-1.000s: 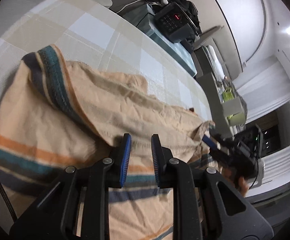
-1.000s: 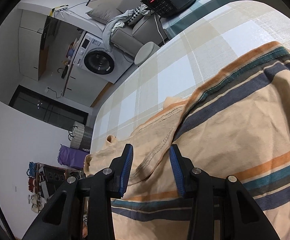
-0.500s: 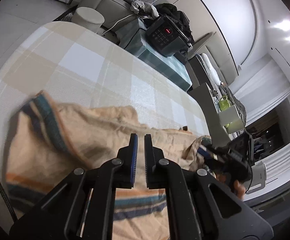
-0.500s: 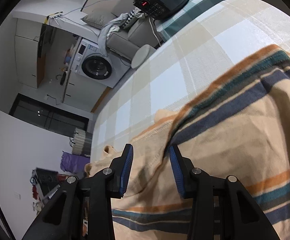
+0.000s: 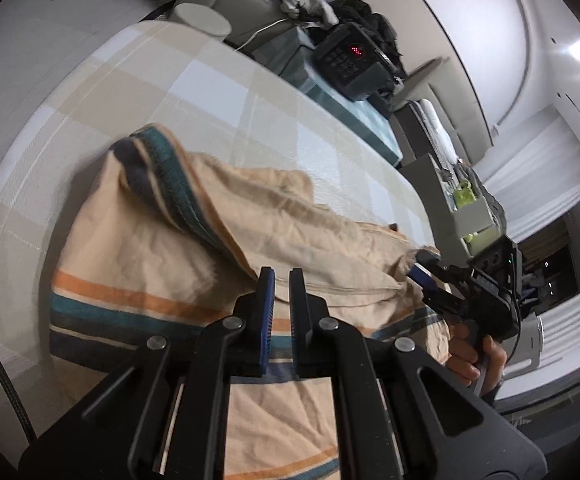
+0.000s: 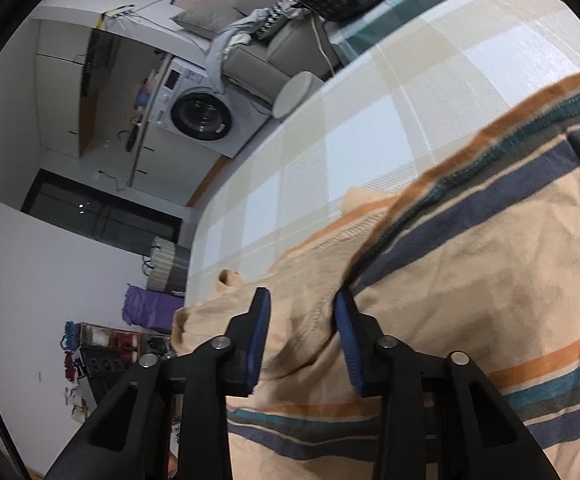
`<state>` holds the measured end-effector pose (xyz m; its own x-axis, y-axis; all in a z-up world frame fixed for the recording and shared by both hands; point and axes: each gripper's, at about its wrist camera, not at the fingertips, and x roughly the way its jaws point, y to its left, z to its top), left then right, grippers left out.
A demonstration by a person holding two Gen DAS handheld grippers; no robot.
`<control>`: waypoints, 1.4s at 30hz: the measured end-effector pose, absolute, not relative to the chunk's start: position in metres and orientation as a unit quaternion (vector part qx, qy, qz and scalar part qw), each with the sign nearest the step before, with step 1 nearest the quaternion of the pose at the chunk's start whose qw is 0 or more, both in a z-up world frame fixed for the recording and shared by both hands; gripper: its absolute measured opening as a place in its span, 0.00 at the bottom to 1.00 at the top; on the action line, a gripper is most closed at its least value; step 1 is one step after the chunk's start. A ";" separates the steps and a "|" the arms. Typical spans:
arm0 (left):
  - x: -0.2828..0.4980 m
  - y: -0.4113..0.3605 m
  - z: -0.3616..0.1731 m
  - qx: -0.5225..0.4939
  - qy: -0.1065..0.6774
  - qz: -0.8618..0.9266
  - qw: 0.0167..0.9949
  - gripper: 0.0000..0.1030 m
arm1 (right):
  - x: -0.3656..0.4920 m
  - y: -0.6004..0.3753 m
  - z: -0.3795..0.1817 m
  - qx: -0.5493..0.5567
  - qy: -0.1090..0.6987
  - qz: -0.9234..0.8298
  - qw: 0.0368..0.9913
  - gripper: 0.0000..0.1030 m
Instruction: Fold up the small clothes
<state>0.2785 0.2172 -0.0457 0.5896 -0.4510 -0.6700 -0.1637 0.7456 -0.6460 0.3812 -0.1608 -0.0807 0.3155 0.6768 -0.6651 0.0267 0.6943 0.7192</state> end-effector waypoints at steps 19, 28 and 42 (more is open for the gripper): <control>0.329 0.239 -0.035 -0.363 0.383 -0.066 0.847 0.00 | 0.413 -0.160 -0.077 0.336 0.506 0.187 0.772 0.03; 0.312 0.237 -0.029 -0.341 0.399 -0.069 0.848 0.00 | 0.399 -0.159 -0.083 0.341 0.540 0.173 0.750 0.22; 0.281 0.216 -0.056 -0.361 0.445 -0.092 0.814 0.02 | 0.380 -0.109 -0.091 0.338 0.571 0.236 0.710 0.26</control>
<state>0.2807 0.2162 -0.0564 0.5870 -0.4715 -0.6582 -0.1720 0.7218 -0.6704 0.3799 -0.1086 -0.0907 0.2361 0.7207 -0.6518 0.0512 0.6606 0.7490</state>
